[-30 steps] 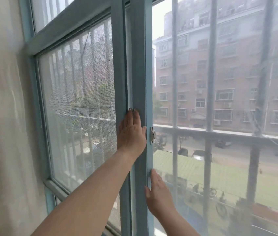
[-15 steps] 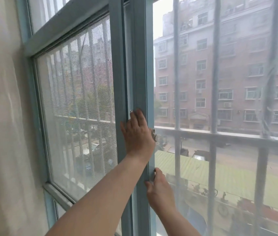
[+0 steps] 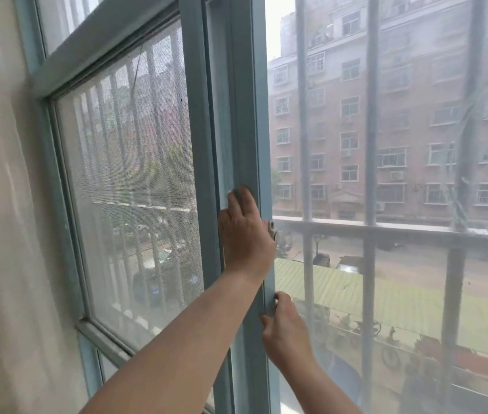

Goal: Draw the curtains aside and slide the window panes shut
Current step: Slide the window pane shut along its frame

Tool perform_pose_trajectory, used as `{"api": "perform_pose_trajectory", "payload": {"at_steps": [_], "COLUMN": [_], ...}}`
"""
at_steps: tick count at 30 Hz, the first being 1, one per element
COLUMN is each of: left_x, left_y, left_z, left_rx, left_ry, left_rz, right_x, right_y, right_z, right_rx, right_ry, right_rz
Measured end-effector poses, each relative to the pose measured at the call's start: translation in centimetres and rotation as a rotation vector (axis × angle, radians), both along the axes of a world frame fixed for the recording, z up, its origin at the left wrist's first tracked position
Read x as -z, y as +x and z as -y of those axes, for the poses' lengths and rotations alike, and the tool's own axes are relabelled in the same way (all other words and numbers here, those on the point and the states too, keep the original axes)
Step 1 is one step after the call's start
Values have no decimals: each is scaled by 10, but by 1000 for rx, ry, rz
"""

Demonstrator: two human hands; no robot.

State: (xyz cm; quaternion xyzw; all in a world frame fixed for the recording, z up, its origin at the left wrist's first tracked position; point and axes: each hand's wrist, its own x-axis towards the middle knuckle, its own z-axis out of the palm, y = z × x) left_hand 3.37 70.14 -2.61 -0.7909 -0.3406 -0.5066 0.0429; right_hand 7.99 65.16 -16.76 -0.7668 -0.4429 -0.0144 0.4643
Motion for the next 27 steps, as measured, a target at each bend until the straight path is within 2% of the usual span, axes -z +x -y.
{"api": "perform_pose_trajectory", "payload": {"at_steps": [3, 5, 8, 10, 12, 16, 20, 24, 27], "left_x": [3, 1, -9, -25, -42, -63, -74, -90, -95], "left_y": [3, 3, -3, -5, -5, -5, -2, 3, 6], "left_z": [12, 17, 22, 23, 21, 20, 16, 10, 0], "left_rx": [50, 81, 152, 151, 127, 101, 123, 208, 238], "left_ry": [27, 58, 98, 157, 225, 318, 355, 411, 480], "left_rz": [16, 39, 81, 31, -59, -213, -237, -209, -210], "right_x": [0, 1, 1, -3, -6, -11, -16, -29, -41], "right_y": [3, 1, -5, -10, -12, -13, -18, -25, -34], "right_z": [15, 27, 48, 55, 60, 70, 72, 52, 39], "right_rx": [8, 45, 156, 124, 52, 49, 142, 253, 352], "right_ry": [-9, -36, 27, 40, 4, -178, -310, -284, -258], "right_rz": [-3, 76, 490, 758, 920, 952, 983, 1030, 933]}}
